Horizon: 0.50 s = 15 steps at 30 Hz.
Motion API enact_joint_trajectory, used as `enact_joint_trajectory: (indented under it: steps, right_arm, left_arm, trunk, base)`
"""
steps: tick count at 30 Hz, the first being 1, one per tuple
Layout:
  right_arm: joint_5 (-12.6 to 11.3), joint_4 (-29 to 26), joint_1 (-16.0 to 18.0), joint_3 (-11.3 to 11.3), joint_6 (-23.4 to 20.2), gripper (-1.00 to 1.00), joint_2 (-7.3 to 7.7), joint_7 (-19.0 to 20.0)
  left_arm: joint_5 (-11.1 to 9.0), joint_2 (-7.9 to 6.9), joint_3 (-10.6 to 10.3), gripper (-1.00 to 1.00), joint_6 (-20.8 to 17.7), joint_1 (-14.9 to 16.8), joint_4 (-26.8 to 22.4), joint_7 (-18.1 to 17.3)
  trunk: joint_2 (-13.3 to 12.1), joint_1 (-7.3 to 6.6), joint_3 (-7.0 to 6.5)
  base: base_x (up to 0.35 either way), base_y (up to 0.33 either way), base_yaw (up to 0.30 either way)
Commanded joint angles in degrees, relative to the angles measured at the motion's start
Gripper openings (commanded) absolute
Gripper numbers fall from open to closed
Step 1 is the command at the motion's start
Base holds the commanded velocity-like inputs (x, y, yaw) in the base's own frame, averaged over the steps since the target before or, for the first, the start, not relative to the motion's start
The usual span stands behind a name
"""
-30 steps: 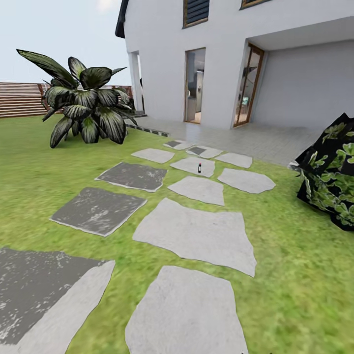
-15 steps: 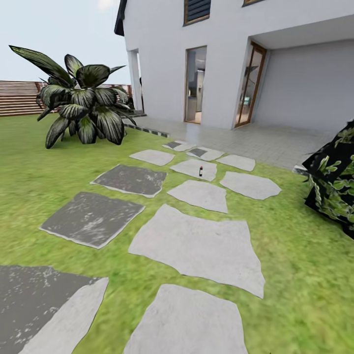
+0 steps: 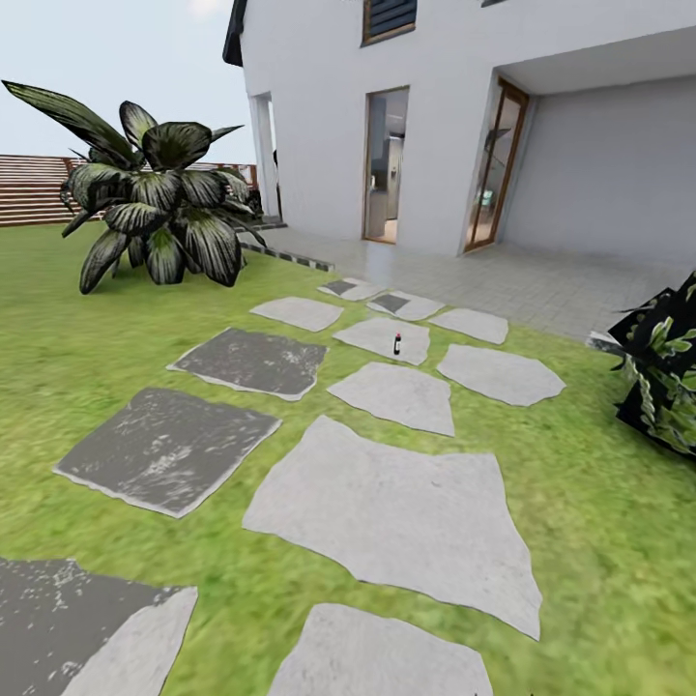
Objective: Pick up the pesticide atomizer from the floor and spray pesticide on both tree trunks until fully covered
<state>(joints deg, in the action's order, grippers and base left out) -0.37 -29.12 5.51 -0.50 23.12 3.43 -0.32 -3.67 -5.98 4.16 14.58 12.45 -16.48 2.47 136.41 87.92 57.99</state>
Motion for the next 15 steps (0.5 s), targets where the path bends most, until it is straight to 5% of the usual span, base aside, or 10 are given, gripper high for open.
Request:
enact_joint_trajectory:
  steps: [1,15]
  right_arm:
    - [-0.04,0.03,0.03,-0.02,0.17,1.0,0.0,-0.03]
    - [0.01,0.12,0.03,-0.03,0.17,1.0,0.0,-0.03]
  left_arm:
    - [-0.38,0.0,-0.03,1.0,0.18,0.03,0.04,-0.01]
    - [-0.42,0.05,-0.03,1.0,0.18,0.03,0.04,-0.01]
  trunk:
    - [0.02,0.02,0.05]
    - [0.02,0.02,0.05]
  base:
    - [0.339,0.0,0.0]
    - [0.339,0.0,0.0]
